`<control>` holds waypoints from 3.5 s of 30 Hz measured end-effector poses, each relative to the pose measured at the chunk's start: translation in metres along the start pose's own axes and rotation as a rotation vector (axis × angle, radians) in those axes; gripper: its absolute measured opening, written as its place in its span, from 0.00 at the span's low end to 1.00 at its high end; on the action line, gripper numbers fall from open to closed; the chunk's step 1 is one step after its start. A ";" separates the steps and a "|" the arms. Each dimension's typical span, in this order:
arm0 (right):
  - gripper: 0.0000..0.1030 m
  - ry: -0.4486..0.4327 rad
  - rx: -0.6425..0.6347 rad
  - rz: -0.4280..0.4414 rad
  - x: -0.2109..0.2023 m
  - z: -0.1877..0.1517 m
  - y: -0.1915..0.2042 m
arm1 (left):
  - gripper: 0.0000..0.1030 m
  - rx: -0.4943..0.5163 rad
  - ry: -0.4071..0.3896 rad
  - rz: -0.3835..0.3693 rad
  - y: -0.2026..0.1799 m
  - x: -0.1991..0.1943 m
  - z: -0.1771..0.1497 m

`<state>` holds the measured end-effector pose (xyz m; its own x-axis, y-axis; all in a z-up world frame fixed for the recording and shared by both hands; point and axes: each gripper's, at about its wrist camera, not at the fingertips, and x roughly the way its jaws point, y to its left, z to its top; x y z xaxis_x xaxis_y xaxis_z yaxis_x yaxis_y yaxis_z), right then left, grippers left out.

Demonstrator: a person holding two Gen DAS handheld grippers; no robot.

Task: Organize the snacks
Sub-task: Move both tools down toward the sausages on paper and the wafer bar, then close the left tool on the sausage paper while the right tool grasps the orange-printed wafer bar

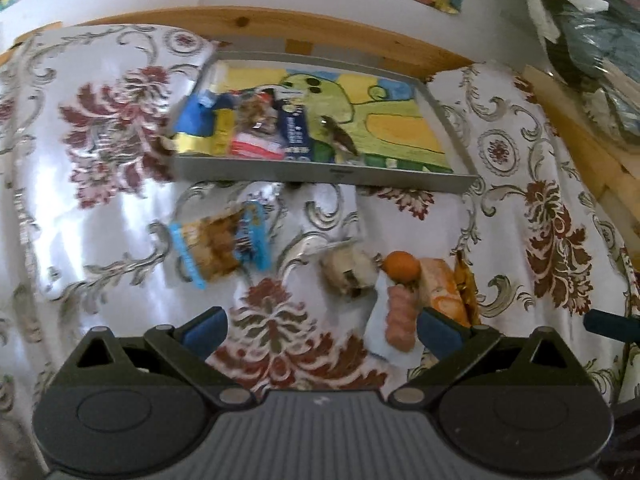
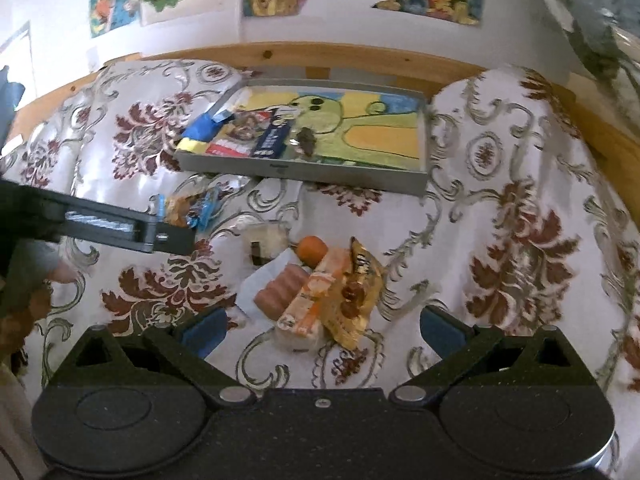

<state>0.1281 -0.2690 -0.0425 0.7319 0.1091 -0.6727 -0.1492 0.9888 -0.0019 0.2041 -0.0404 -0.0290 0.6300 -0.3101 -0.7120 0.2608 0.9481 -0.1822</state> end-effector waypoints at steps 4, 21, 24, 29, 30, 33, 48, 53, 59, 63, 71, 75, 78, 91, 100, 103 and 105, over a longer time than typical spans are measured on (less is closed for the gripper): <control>0.91 0.011 -0.058 0.041 0.017 0.000 0.014 | 1.00 0.038 -0.007 -0.008 -0.004 0.016 -0.001; 0.68 0.095 -0.127 0.091 0.076 -0.001 0.043 | 1.00 -0.053 0.033 -0.008 0.017 0.060 -0.007; 0.67 0.106 -0.111 0.080 0.083 0.000 0.042 | 1.00 -0.071 0.035 -0.011 0.020 0.063 -0.007; 0.67 0.112 -0.092 0.037 0.087 0.001 0.037 | 1.00 -0.089 0.037 -0.027 0.021 0.065 -0.009; 0.67 0.116 -0.080 0.031 0.087 0.001 0.034 | 1.00 -0.091 0.037 -0.031 0.021 0.065 -0.009; 0.67 0.127 -0.035 0.030 0.089 0.000 0.027 | 1.00 -0.090 0.037 -0.038 0.019 0.066 -0.010; 0.41 0.202 0.131 -0.036 0.105 -0.003 -0.006 | 0.98 -0.051 0.031 -0.161 0.006 0.069 -0.014; 0.36 0.187 0.204 -0.083 0.101 -0.003 -0.019 | 0.89 -0.036 0.050 -0.206 0.003 0.073 -0.017; 0.35 0.165 0.212 -0.122 0.092 0.000 -0.025 | 0.78 0.017 0.049 -0.250 -0.007 0.078 -0.020; 0.35 0.176 0.220 -0.117 0.092 -0.001 -0.026 | 0.65 0.007 0.077 -0.299 -0.012 0.089 -0.021; 0.36 0.191 0.226 -0.112 0.093 -0.002 -0.025 | 0.47 0.013 0.113 -0.309 -0.016 0.109 -0.018; 0.36 0.201 0.218 -0.114 0.095 -0.003 -0.025 | 0.46 0.026 0.125 -0.300 -0.019 0.114 -0.016; 0.36 0.203 0.216 -0.114 0.096 -0.002 -0.025 | 0.46 0.051 0.136 -0.284 -0.022 0.117 -0.016; 0.35 0.205 0.202 -0.106 0.088 -0.007 -0.020 | 0.36 -0.015 0.142 -0.215 -0.014 0.094 -0.020; 0.42 0.174 0.193 -0.106 0.102 -0.005 -0.021 | 0.34 -0.043 0.137 -0.196 -0.009 0.088 -0.019; 0.43 0.174 0.183 -0.104 0.108 -0.005 -0.020 | 0.33 -0.048 0.133 -0.197 -0.009 0.088 -0.019; 0.40 0.174 0.177 -0.106 0.111 -0.005 -0.019 | 0.33 -0.053 0.132 -0.198 -0.009 0.088 -0.019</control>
<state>0.2088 -0.2759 -0.1215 0.6098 -0.0002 -0.7926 0.0524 0.9978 0.0401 0.2432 -0.0754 -0.1034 0.4686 -0.4813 -0.7408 0.3283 0.8734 -0.3597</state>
